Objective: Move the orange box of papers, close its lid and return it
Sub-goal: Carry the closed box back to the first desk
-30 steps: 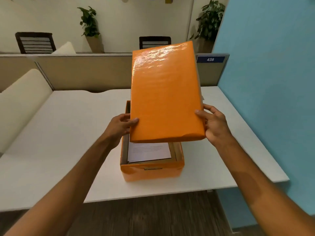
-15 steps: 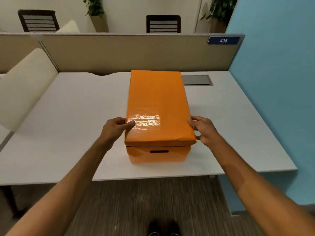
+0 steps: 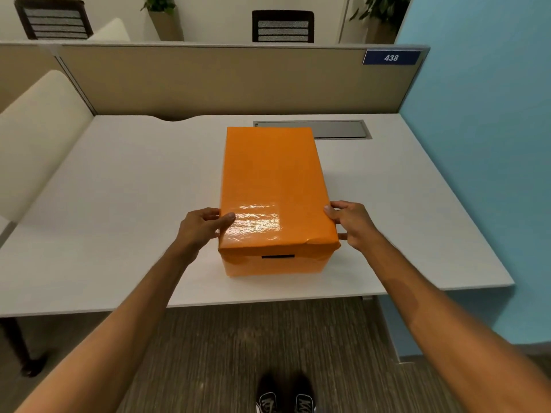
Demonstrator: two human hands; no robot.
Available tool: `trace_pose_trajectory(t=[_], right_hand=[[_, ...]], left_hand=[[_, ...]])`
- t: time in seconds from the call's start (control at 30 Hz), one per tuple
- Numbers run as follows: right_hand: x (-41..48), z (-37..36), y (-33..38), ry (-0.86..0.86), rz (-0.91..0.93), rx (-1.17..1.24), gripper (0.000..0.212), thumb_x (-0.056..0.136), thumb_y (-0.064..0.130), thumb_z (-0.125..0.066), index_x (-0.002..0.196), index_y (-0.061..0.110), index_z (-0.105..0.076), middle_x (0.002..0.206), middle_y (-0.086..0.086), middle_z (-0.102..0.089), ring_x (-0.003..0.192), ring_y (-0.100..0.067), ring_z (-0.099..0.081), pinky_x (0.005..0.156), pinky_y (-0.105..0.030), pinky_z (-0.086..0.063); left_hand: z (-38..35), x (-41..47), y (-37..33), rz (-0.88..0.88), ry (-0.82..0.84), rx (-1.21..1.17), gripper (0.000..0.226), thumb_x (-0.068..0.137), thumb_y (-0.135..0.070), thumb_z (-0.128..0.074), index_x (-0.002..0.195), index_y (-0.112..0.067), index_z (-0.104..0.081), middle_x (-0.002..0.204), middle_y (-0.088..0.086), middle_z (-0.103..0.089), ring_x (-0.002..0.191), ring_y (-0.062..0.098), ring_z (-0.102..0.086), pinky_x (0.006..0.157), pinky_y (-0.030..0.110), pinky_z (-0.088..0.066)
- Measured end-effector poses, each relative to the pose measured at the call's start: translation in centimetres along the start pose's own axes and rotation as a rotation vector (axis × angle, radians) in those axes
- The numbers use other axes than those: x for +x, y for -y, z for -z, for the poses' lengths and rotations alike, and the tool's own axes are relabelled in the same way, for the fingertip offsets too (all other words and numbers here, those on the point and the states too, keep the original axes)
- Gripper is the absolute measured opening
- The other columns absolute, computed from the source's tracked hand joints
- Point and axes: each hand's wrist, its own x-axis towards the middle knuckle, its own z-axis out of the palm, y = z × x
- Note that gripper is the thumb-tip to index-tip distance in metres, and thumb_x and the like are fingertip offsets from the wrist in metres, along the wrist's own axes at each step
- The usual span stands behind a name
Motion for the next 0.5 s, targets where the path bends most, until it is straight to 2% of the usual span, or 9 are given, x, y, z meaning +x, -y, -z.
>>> trace_pose_trajectory(t=[0.33, 0.5], right_hand=[[0.6, -0.3, -1.2, -0.010, 0.020, -0.082, 0.046, 0.094, 0.026, -0.063, 0.138, 0.012, -0.054, 0.134, -0.011, -0.059, 0.113, -0.031, -0.058, 0.084, -0.051, -0.049], [0.7, -0.4, -1.4, -0.023, 0.032, -0.103, 0.046, 0.094, 0.027, -0.063, 0.137, 0.014, -0.054, 0.127, -0.006, -0.060, 0.105, -0.026, -0.057, 0.078, -0.047, -0.049]], left_hand=[[-0.3, -0.2, 1.1, -0.001, 0.003, -0.017, 0.065, 0.085, -0.043, -0.070, 0.140, -0.011, -0.055, 0.130, 0.014, -0.065, 0.111, 0.034, -0.066, 0.093, 0.052, -0.056], [-0.4, 0.0, 1.4, 0.003, 0.018, -0.015, 0.064, 0.086, -0.044, -0.069, 0.139, -0.012, -0.054, 0.131, 0.012, -0.065, 0.111, 0.033, -0.066, 0.092, 0.052, -0.056]])
